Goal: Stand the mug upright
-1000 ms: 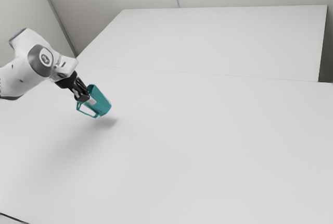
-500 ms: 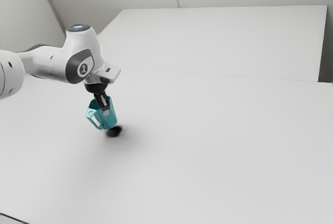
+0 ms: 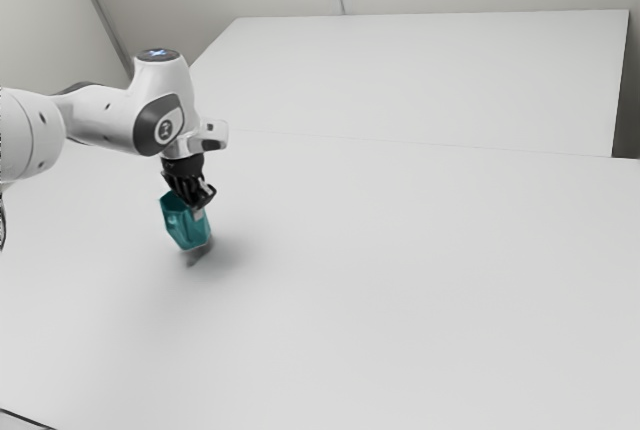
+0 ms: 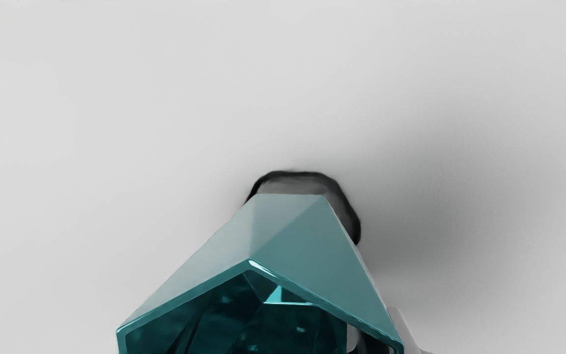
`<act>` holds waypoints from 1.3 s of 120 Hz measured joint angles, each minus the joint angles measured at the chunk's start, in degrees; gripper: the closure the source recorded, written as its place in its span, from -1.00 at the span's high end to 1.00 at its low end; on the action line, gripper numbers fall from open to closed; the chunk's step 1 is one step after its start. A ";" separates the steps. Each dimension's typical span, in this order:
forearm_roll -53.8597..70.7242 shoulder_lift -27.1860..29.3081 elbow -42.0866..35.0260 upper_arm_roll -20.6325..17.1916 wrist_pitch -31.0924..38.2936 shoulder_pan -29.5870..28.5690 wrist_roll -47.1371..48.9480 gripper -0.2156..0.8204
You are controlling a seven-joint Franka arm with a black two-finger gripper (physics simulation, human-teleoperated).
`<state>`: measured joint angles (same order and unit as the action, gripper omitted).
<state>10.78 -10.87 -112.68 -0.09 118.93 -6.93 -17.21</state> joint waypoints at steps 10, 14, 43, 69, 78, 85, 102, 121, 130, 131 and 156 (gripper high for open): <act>0.04 -1.35 1.22 0.00 -0.05 0.43 2.14 -0.93; 0.05 -1.67 1.46 0.00 -0.06 0.50 2.91 -0.93; 0.04 -2.83 2.03 0.00 -0.13 0.60 7.42 -0.93; -0.14 -2.95 2.28 -0.05 -0.20 1.01 10.11 -0.79; -0.29 -2.96 3.44 -0.16 -0.73 1.11 10.88 -0.65; -0.39 -2.95 4.30 -0.27 -1.40 1.24 11.49 -0.55; -0.81 -2.95 6.40 -0.42 -2.43 1.39 12.89 -0.33; -1.34 -0.92 9.49 -0.76 -3.62 1.67 14.02 0.05; -2.52 0.32 14.13 -0.39 -6.64 2.42 14.10 0.21; -2.63 0.62 14.43 -0.36 -6.97 2.52 14.09 0.22; -9.09 6.63 16.83 2.65 -12.53 3.29 10.68 0.45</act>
<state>1.69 -4.23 -95.85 2.56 106.40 -3.63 -6.54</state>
